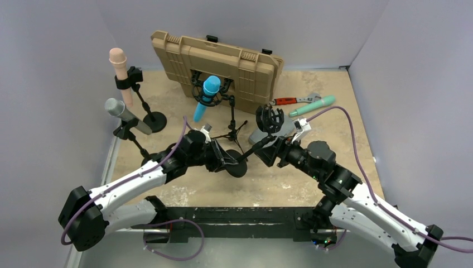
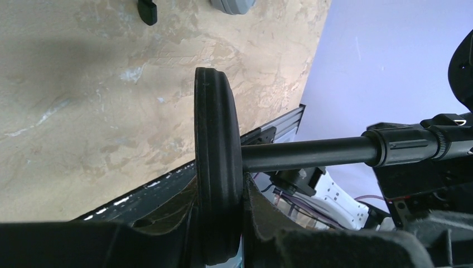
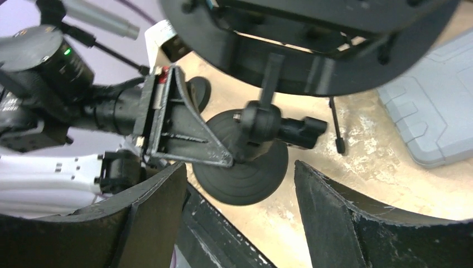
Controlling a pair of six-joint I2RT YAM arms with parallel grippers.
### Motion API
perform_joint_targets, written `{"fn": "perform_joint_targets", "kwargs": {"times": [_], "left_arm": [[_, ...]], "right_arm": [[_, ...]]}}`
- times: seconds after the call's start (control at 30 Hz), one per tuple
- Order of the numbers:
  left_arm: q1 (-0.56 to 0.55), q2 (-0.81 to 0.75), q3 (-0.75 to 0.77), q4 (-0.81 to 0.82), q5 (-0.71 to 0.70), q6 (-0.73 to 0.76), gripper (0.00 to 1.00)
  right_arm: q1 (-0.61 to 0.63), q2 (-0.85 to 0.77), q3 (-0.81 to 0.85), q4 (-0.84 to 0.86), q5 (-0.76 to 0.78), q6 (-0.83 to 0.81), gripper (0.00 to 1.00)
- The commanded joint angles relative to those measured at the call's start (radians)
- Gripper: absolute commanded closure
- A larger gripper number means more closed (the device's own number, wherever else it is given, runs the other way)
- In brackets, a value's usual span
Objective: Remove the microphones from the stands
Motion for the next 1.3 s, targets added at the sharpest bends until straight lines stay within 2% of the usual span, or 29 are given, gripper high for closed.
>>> {"fn": "perform_joint_targets", "kwargs": {"times": [0.0,0.13,0.33,0.4,0.53,0.6,0.63,0.67,0.7,0.73,0.87,1.0,1.13,1.2,1.27], "left_arm": [[-0.022,-0.035,0.074,0.115,-0.04,-0.076,1.0],[-0.039,-0.015,0.086,0.094,-0.059,-0.092,1.0],[-0.064,0.019,0.089,0.12,-0.059,-0.12,1.0],[-0.066,0.026,0.09,0.117,-0.054,-0.128,1.0],[-0.067,0.034,0.083,0.11,-0.041,-0.135,1.0],[-0.067,0.034,0.075,0.126,-0.02,-0.127,1.0],[-0.065,0.034,0.072,0.131,-0.005,-0.121,0.94],[-0.061,0.031,0.068,0.133,0.016,-0.112,0.79],[-0.052,0.03,0.063,0.136,0.039,-0.102,0.59],[-0.042,0.025,0.058,0.133,0.062,-0.085,0.43],[-0.004,-0.067,0.047,0.018,0.047,-0.002,0.2],[0.019,-0.173,0.05,-0.12,-0.027,0.088,0.17],[0.035,-0.245,0.039,-0.158,-0.023,0.14,0.17],[0.042,-0.27,0.043,-0.167,0.005,0.167,0.14],[0.043,-0.287,0.063,-0.195,0.033,0.21,0.09]], "right_arm": [[0.005,0.009,-0.006,0.057,0.129,0.069,0.32],[0.005,0.036,-0.038,0.205,0.1,0.073,0.35],[0.006,0.162,-0.002,0.244,0.121,0.097,0.47],[0.009,0.164,-0.02,0.274,0.124,0.107,0.6],[0.01,0.159,-0.07,0.337,0.135,0.118,0.99],[0.012,0.162,-0.072,0.33,0.157,0.117,1.0],[0.011,0.158,-0.072,0.322,0.177,0.113,1.0],[0.011,0.149,-0.068,0.302,0.21,0.108,1.0],[0.011,0.138,-0.059,0.275,0.247,0.108,1.0],[0.011,0.127,-0.042,0.247,0.292,0.103,1.0],[0.01,0.109,0.077,0.063,0.567,0.041,1.0],[0.005,0.135,0.163,-0.104,0.866,0.024,1.0],[-0.048,0.211,0.233,-0.2,1.029,0.035,1.0],[-0.129,0.264,0.249,-0.217,1.065,0.043,1.0],[-0.269,0.306,0.235,-0.155,1.038,0.0,1.0]]}}
